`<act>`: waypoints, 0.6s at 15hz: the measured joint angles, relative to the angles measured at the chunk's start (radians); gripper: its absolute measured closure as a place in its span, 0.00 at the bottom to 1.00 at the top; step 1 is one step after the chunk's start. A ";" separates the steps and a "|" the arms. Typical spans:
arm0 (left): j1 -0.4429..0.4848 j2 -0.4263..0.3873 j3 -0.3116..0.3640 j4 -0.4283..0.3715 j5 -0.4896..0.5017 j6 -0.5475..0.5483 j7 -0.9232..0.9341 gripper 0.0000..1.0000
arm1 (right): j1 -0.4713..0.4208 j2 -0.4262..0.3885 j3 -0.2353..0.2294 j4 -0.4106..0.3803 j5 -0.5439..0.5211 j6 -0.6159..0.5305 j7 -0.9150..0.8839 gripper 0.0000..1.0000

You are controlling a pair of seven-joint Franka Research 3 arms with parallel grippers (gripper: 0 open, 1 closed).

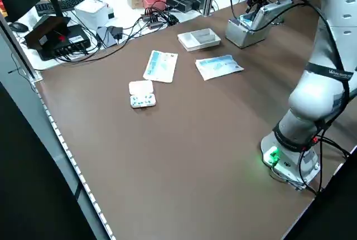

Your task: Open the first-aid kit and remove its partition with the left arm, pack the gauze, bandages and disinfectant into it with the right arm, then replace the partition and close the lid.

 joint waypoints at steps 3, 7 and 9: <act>-0.032 0.095 0.000 0.000 0.000 0.108 -0.012 0.00 | -0.024 -0.005 0.002 0.013 0.002 -0.065 0.000 0.39; -0.031 0.219 0.000 0.007 0.000 0.242 -0.012 0.00 | -0.157 -0.035 0.072 0.032 0.003 -0.214 -0.068 0.40; -0.034 0.272 0.000 0.010 0.000 0.303 -0.012 0.00 | -0.293 -0.054 0.171 0.038 0.003 -0.293 -0.110 0.40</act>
